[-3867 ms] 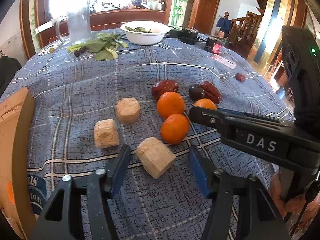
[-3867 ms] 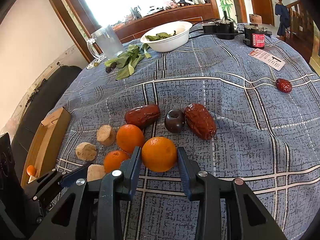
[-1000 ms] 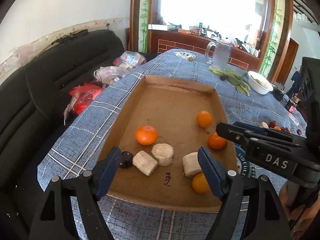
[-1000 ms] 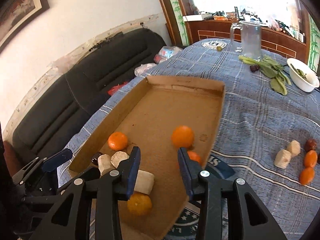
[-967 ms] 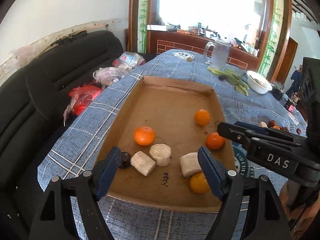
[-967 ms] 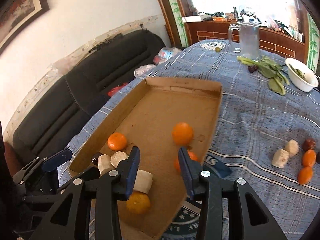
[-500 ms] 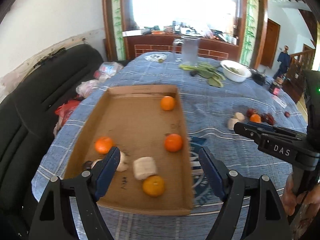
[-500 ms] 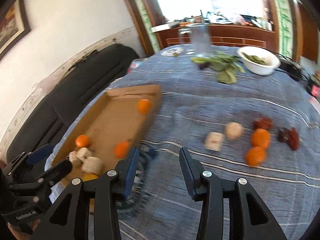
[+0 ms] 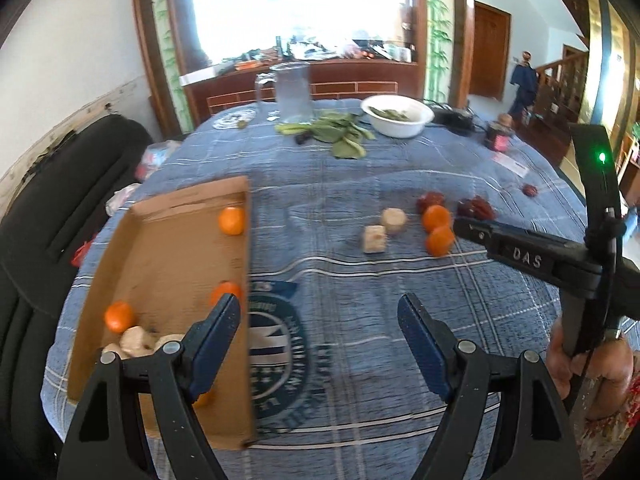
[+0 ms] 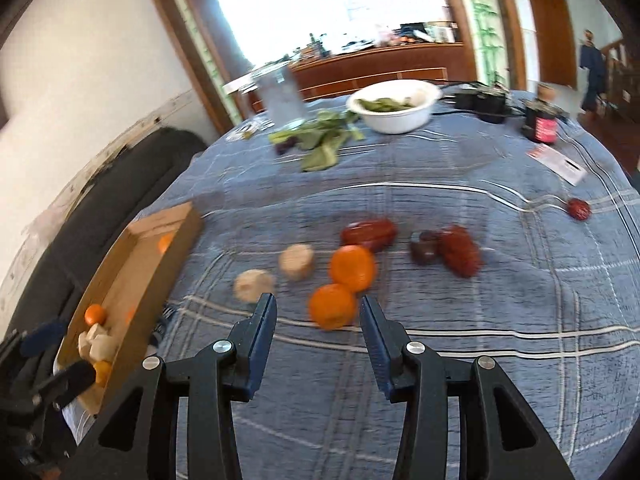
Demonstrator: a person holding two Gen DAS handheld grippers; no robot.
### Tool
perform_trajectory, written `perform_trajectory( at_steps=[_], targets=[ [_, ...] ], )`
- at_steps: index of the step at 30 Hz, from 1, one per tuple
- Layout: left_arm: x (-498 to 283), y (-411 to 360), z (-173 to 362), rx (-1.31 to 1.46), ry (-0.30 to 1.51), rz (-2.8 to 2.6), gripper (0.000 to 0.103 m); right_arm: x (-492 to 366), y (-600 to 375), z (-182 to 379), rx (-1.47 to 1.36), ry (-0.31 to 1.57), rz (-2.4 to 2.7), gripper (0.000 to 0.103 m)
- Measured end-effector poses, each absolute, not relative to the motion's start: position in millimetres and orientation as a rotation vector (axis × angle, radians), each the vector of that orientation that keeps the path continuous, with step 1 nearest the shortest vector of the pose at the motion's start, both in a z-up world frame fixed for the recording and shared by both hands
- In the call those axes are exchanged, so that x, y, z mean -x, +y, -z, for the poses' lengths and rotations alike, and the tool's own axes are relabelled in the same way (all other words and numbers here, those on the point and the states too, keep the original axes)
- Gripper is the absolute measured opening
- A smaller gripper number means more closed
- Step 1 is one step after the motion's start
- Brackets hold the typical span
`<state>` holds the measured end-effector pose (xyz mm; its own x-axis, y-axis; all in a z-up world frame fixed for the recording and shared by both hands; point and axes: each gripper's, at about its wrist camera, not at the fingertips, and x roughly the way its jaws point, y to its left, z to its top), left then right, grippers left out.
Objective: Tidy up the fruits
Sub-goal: 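Move both grippers back over the loose fruit and wooden pieces on the cloth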
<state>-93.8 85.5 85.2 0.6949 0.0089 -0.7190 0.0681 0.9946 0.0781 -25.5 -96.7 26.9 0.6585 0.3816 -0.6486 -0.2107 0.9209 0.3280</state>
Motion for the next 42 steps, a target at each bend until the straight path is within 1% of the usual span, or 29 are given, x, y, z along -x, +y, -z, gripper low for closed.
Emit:
perform_trajectory(
  at_steps=[9, 18, 42],
  targets=[
    [73, 52, -53, -0.095, 0.879, 0.103, 0.080, 13, -140, -14, -0.345, 0.781, -0.243, 0.047],
    [57, 32, -29, -0.099, 0.923, 0.139, 0.080, 9, -139, -7, -0.355, 0.806, -0.240, 0.048],
    [43, 41, -12, -0.062, 0.977, 0.134, 0.080, 5, -131, 1, -0.326, 0.831, -0.230, 0.048]
  ],
)
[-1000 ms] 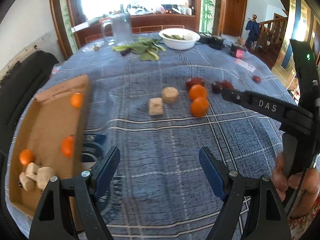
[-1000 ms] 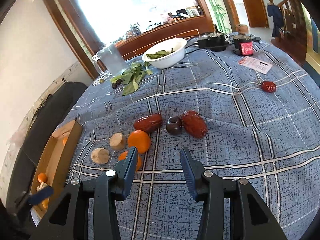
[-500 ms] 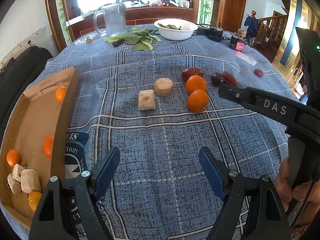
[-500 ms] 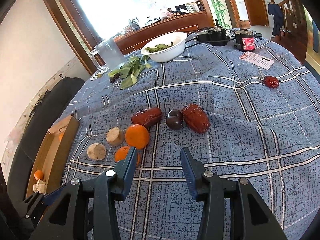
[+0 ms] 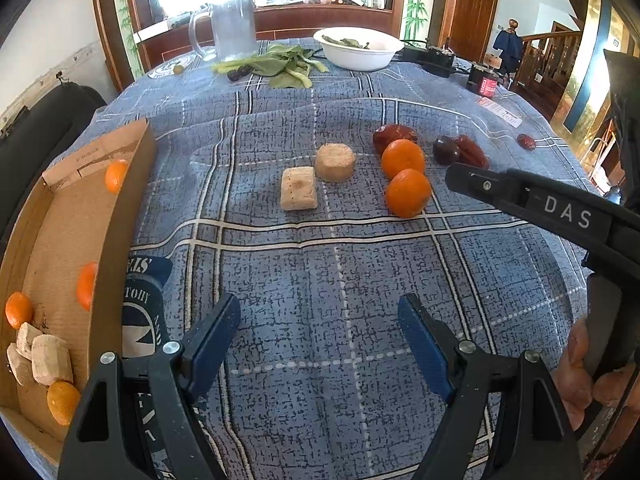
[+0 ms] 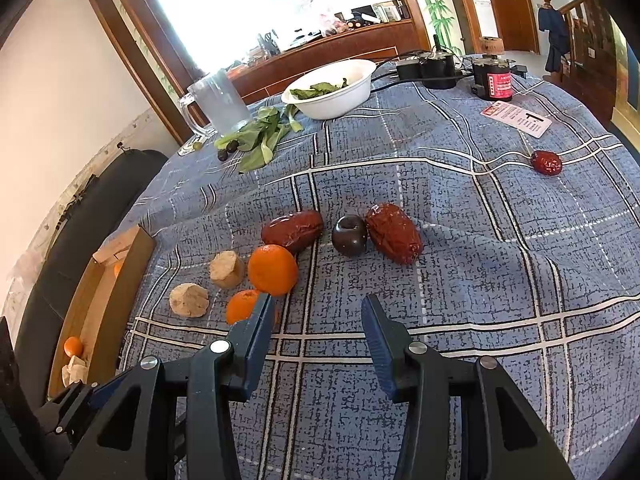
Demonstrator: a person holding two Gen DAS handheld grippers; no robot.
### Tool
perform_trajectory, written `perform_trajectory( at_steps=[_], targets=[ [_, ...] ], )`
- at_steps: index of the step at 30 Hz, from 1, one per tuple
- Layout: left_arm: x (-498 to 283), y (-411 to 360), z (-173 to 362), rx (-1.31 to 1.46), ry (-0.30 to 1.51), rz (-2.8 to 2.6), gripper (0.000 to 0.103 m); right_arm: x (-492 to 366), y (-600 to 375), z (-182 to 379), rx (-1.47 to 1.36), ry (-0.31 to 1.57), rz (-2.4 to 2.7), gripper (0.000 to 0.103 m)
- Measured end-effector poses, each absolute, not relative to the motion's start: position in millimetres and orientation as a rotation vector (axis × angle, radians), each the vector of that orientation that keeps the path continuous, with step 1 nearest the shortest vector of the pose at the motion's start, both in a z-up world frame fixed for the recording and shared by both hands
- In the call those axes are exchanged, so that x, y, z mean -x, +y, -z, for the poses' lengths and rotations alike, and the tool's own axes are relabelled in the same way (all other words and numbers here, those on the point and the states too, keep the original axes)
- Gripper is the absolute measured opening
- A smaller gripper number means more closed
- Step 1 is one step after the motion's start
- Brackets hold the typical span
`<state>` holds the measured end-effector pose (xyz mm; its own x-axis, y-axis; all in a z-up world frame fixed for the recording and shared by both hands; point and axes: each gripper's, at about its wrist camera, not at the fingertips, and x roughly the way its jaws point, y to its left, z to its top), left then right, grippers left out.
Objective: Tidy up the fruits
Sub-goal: 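Move both grippers back over the loose fruit and wooden pieces on the cloth, then grasp a pale wooden cylinder with the left gripper while the right gripper grasps an orange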
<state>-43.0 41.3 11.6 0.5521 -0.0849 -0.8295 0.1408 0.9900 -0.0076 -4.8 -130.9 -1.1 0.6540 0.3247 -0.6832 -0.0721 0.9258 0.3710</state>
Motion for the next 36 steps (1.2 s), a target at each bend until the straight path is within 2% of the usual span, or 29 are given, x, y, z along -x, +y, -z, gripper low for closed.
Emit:
perform_trajectory(
  at_steps=[4, 9, 16, 28, 33, 36],
  targets=[
    [44, 46, -14, -0.041, 0.978, 0.136, 0.080, 4, -129, 1, -0.319, 0.828, -0.228, 0.048],
    [44, 67, -43, -0.010, 0.915, 0.115, 0.080, 6, -126, -1, -0.302, 0.812, -0.252, 0.049],
    [26, 111, -77, 0.084, 0.879, 0.067, 0.081, -5, -106, -1, -0.283, 0.882, -0.301, 0.049],
    [-28, 101, -41, 0.182, 1.013, 0.119, 0.081, -13, -66, 6, -0.174, 0.871, -0.412, 0.048],
    [-45, 90, -26, 0.187, 1.058, 0.134, 0.081, -14, -67, 8, -0.210, 0.874, -0.465, 0.035],
    [-51, 84, -18, 0.187, 1.074, 0.147, 0.081, -13, -66, 8, -0.214, 0.876, -0.480, 0.034]
  ],
)
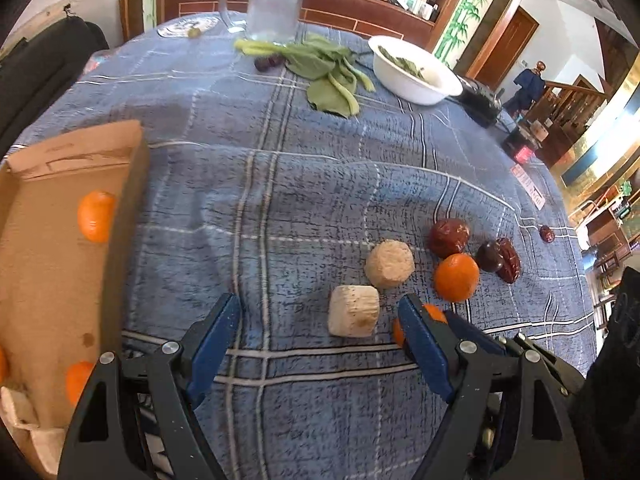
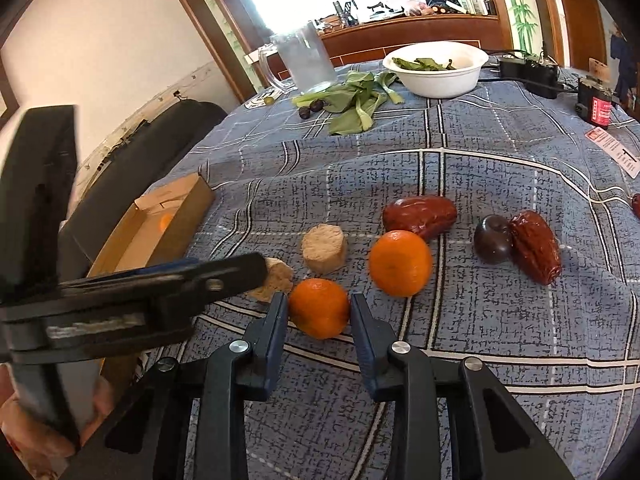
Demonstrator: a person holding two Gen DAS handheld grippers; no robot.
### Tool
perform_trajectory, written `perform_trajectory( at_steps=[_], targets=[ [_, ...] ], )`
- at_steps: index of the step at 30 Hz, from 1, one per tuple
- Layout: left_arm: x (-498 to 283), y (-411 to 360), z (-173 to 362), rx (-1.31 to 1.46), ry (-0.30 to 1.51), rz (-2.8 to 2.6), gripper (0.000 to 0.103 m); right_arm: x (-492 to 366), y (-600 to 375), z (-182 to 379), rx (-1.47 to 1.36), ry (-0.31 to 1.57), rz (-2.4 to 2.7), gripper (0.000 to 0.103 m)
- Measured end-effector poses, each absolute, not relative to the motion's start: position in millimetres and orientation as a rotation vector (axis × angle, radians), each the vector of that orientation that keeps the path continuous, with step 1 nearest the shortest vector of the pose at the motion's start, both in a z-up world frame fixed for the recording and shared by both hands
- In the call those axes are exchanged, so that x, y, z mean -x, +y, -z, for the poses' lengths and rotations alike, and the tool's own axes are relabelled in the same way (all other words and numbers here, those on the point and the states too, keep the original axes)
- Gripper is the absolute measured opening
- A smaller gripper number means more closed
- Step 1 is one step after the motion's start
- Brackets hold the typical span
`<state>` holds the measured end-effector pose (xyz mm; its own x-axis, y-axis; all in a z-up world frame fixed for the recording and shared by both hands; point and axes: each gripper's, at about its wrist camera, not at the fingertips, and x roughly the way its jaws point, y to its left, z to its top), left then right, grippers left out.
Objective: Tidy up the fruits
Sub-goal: 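Grasp a pale wooden cylinder with the left gripper while the right gripper grasps an orange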
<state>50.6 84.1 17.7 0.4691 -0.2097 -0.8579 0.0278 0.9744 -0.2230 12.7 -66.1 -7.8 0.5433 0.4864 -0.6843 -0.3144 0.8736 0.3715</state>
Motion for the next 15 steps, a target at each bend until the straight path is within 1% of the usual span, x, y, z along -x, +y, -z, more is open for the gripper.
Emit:
perform_trajectory(
  at_steps=[1, 3, 4, 5, 6, 8, 9, 11, 15],
  targets=[
    [-53, 83, -16, 0.191, 1.077, 0.147, 0.081, -12, -66, 7, -0.216, 0.877, -0.486, 0.034],
    [-57, 82, -12, 0.202, 1.084, 0.145, 0.076, -9, -64, 8, -0.215, 0.882, -0.502, 0.034],
    [-58, 82, -12, 0.194, 1.076, 0.136, 0.069, -9, -63, 7, -0.212, 0.883, -0.504, 0.033],
    [-58, 80, -13, 0.185, 1.070, 0.134, 0.056, -8, -62, 7, -0.209, 0.884, -0.511, 0.033],
    [-58, 79, -12, 0.176, 1.070, 0.136, 0.052, -7, -61, 7, -0.210, 0.886, -0.517, 0.033],
    [-57, 77, -15, 0.174, 1.061, 0.153, 0.036, -6, -60, 7, -0.208, 0.886, -0.517, 0.033],
    [-56, 76, -17, 0.169, 1.053, 0.159, 0.033, -5, -60, 7, -0.206, 0.886, -0.519, 0.033],
    [-53, 74, -22, 0.145, 1.032, 0.150, 0.023, -4, -60, 7, -0.206, 0.886, -0.519, 0.033],
    [-43, 77, -36, 0.111, 0.978, 0.136, 0.019, -1, -62, 7, -0.205, 0.882, -0.514, 0.033]
  ],
)
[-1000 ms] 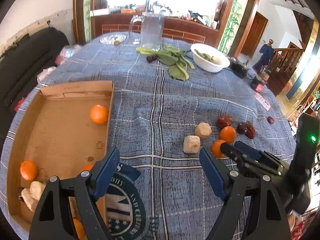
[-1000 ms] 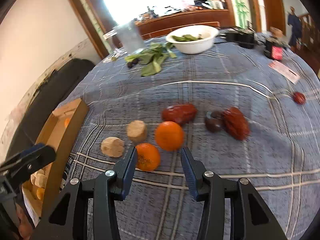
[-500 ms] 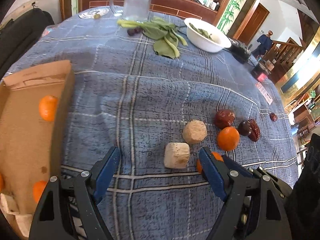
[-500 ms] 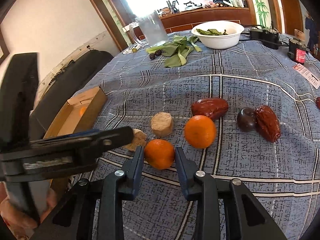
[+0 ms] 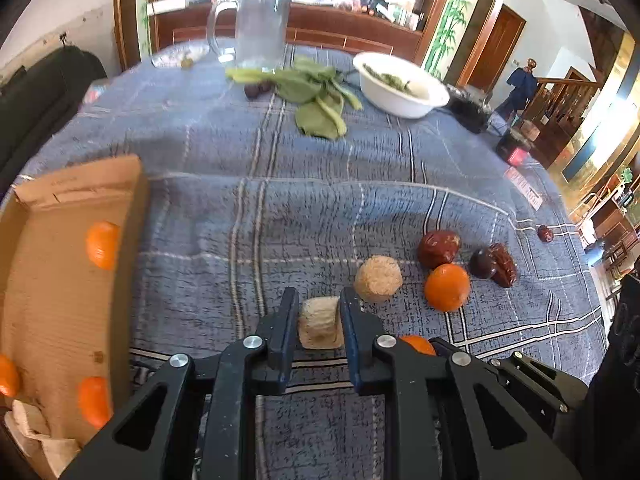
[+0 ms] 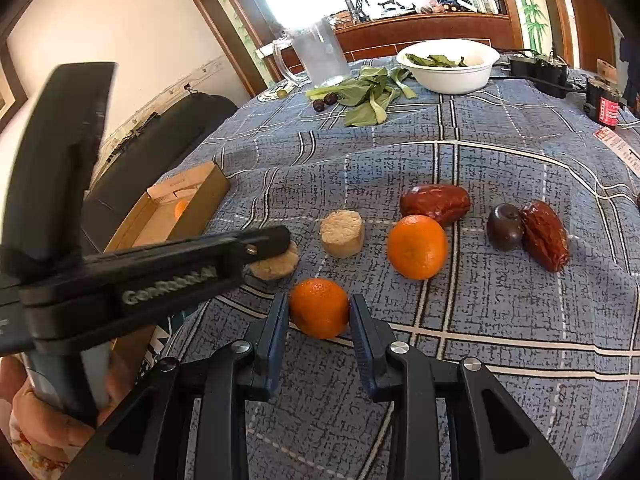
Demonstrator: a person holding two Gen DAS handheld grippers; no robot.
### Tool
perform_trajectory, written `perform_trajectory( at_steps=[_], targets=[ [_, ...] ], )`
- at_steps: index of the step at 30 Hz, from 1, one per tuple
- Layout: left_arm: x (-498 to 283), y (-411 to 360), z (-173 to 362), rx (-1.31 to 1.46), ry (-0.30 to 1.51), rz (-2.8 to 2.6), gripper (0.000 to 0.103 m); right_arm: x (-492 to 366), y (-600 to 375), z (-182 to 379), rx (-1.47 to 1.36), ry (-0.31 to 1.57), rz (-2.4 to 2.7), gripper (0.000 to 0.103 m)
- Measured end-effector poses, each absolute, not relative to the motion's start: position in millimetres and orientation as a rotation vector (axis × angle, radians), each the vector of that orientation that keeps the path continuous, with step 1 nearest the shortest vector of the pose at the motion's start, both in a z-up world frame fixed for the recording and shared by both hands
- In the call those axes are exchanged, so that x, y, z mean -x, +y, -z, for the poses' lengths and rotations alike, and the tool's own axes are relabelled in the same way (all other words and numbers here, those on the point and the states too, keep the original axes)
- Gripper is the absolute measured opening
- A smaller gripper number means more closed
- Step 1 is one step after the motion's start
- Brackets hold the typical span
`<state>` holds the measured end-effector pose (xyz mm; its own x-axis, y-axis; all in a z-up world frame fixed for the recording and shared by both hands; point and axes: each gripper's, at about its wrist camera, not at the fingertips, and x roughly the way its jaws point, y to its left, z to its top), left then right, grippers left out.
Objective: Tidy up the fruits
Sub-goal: 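Grasp a pale wooden cylinder with the left gripper while the right gripper grasps an orange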
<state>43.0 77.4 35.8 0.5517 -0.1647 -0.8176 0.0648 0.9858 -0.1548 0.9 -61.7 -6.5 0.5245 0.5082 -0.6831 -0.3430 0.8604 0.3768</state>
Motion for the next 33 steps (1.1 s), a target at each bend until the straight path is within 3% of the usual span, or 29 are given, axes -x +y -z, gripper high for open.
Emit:
perform_trajectory(
  at_steps=[8, 24, 33],
  targets=[
    [-38, 122, -52, 0.191, 0.941, 0.051, 0.020, 3, -62, 6, -0.193, 0.879, -0.498, 0.033],
    [-62, 59, -12, 0.033, 1.060, 0.211, 0.021, 6, -52, 6, -0.154, 0.879, -0.515, 0.035],
    [-43, 73, -26, 0.053, 1.002, 0.174, 0.020, 4, -46, 7, -0.130, 0.872, -0.507, 0.034]
  ],
)
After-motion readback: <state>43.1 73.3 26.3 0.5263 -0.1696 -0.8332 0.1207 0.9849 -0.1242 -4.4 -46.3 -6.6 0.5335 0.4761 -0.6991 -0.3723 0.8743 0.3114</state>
